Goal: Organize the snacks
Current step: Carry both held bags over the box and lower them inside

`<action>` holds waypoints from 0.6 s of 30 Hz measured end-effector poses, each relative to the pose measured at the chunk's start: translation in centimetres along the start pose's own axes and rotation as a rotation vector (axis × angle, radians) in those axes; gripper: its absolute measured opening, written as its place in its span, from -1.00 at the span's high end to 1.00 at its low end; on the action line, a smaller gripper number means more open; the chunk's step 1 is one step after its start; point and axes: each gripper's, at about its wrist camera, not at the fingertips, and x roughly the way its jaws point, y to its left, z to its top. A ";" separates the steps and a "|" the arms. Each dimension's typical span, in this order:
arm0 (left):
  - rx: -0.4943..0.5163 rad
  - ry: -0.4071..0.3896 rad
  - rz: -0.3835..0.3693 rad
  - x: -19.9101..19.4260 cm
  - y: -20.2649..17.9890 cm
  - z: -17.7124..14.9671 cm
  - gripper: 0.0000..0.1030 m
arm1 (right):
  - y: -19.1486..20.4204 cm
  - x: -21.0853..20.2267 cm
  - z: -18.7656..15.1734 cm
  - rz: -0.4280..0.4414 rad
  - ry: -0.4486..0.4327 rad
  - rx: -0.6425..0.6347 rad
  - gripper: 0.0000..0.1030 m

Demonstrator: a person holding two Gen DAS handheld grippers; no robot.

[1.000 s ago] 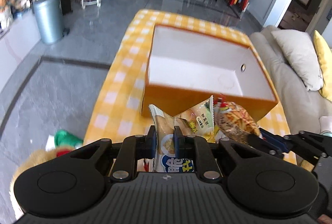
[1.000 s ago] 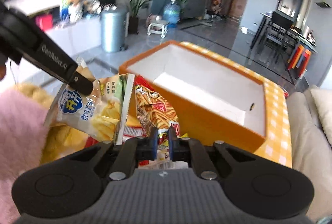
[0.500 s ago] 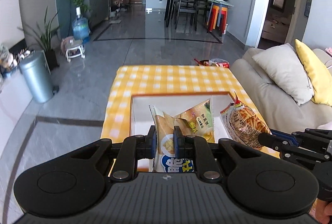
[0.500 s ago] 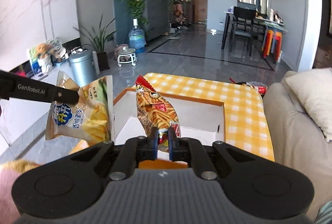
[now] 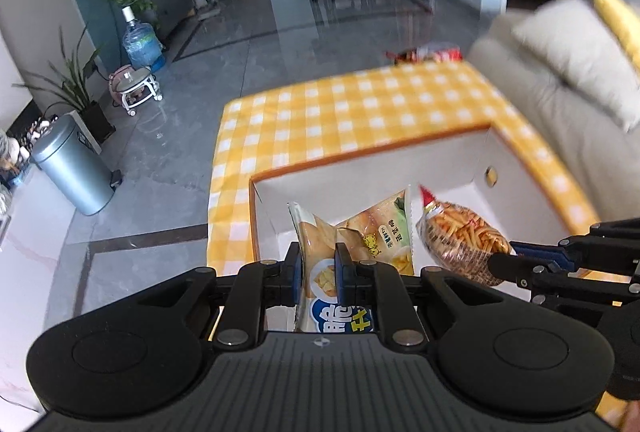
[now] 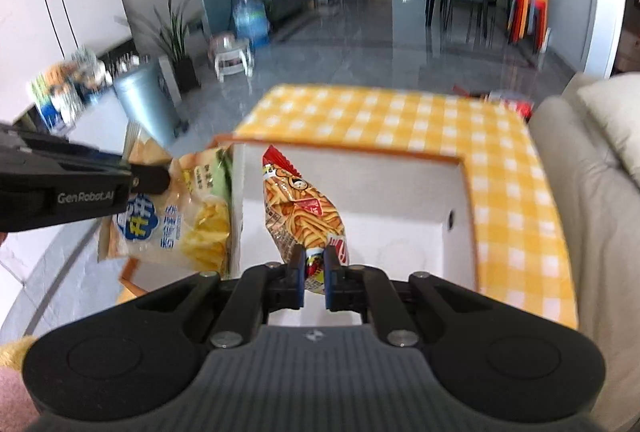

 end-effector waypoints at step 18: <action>0.329 0.252 0.008 6.7 -3.1 -1.1 0.66 | -0.7 10.6 1.2 0.148 0.402 0.054 0.93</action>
